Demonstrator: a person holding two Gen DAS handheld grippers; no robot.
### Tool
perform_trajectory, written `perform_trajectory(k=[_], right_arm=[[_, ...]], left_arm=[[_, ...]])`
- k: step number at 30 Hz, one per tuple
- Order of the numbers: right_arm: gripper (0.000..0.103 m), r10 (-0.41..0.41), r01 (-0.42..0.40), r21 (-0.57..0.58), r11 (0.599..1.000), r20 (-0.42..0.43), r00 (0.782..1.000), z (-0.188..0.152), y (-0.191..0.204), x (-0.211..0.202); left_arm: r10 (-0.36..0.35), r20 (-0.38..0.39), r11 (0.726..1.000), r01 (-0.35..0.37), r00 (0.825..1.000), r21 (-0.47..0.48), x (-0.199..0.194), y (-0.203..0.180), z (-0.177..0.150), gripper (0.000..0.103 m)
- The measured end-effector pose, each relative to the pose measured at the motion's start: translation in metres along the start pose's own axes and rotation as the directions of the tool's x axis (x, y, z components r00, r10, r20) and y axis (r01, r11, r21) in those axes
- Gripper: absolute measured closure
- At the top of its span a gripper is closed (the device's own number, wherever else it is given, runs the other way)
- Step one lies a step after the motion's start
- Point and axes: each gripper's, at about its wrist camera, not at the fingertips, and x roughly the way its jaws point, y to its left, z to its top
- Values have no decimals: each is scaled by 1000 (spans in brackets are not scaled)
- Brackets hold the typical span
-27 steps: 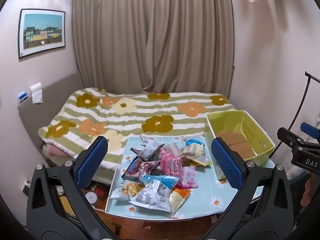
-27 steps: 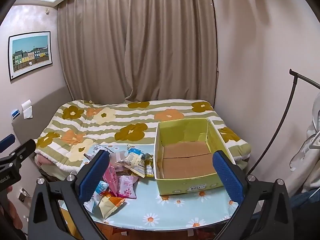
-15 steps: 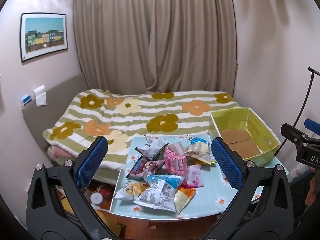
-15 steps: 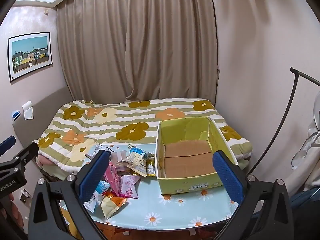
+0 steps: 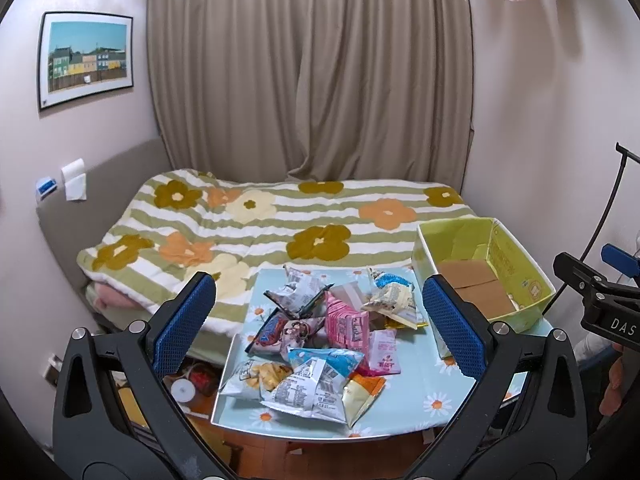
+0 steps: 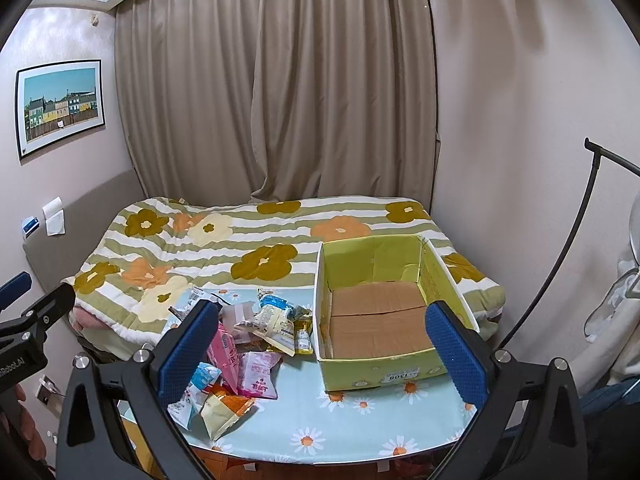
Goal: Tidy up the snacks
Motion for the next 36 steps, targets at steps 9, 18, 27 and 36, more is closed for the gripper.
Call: perform_trajectory(k=[9, 18, 27, 36], right_arm=[[0, -4, 4, 1, 1000, -6, 1000, 1, 4, 0], [0, 1, -1, 4, 1000, -17, 1000, -4, 12, 13], [0, 2, -2, 6, 1000, -22, 1000, -5, 11, 15], [0, 4, -4, 5, 1000, -20, 1000, -5, 10, 11]], left_arm=[[5, -10, 1000, -5, 1000, 2, 5, -1, 0, 0], [-3, -29, 1000, 3, 1000, -4, 8, 1, 2, 0], [-1, -35, 1000, 1, 999, -3, 10, -2, 3, 0], [1, -37, 1000, -1, 999, -4, 10, -3, 1, 0]])
